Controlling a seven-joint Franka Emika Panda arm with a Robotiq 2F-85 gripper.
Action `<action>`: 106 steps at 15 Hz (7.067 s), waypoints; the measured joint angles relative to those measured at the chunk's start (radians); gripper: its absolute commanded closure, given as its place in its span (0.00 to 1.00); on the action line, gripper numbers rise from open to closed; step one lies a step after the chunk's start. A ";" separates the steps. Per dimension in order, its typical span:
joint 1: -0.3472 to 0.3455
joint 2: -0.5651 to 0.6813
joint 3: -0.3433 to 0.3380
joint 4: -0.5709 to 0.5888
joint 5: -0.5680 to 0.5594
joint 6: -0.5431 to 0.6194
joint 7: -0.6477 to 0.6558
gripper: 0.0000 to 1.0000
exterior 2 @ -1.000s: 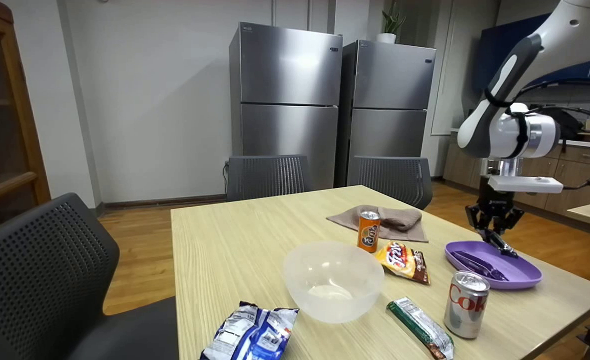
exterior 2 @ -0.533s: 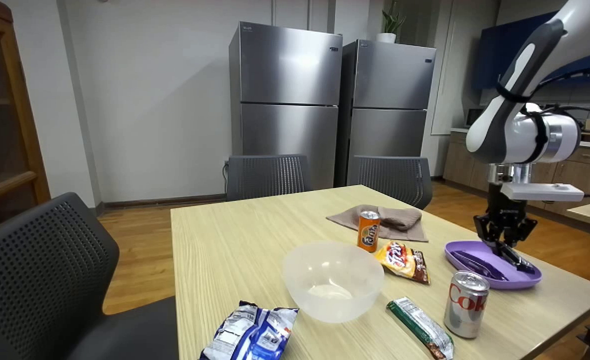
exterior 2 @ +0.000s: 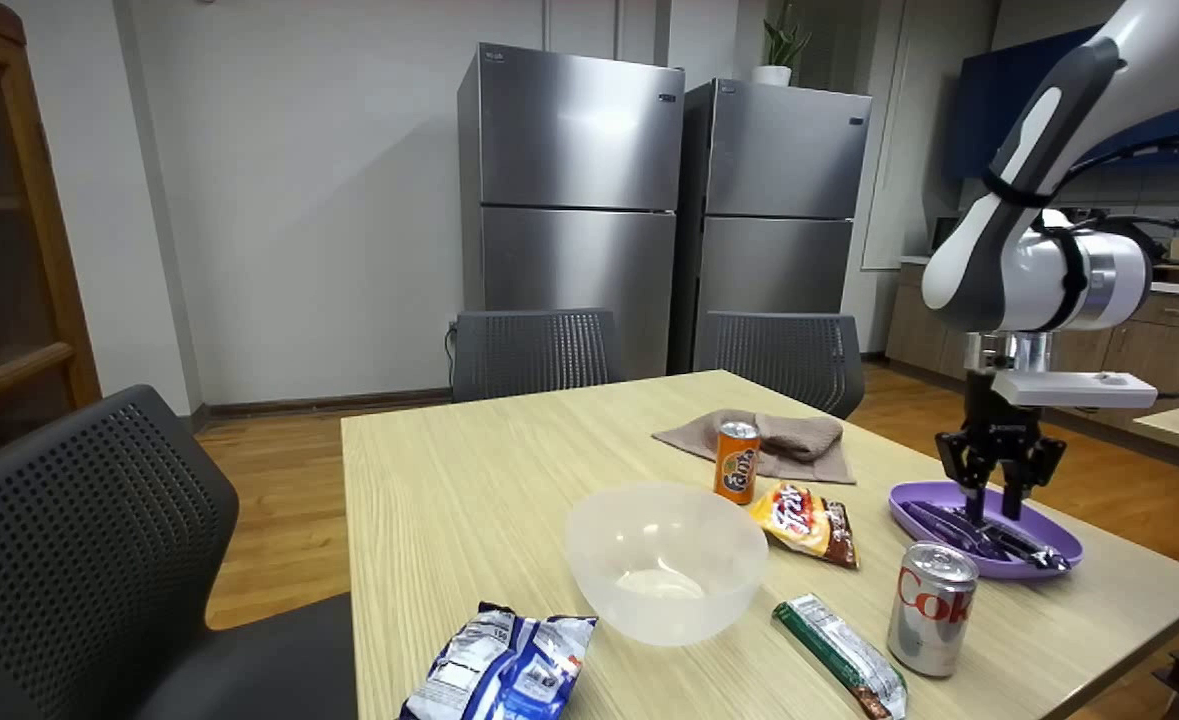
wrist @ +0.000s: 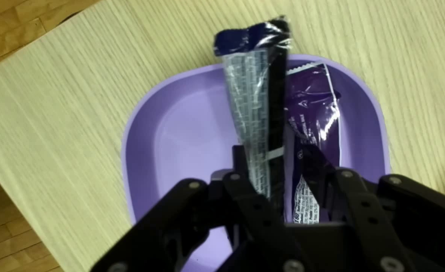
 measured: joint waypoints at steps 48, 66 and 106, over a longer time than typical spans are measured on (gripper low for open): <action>-0.055 0.004 0.286 0.017 -0.006 0.149 -0.670 0.00; -0.044 0.105 0.351 0.058 -0.005 0.185 -0.708 0.25; -0.216 -0.314 0.592 -0.208 0.541 0.139 -1.460 1.00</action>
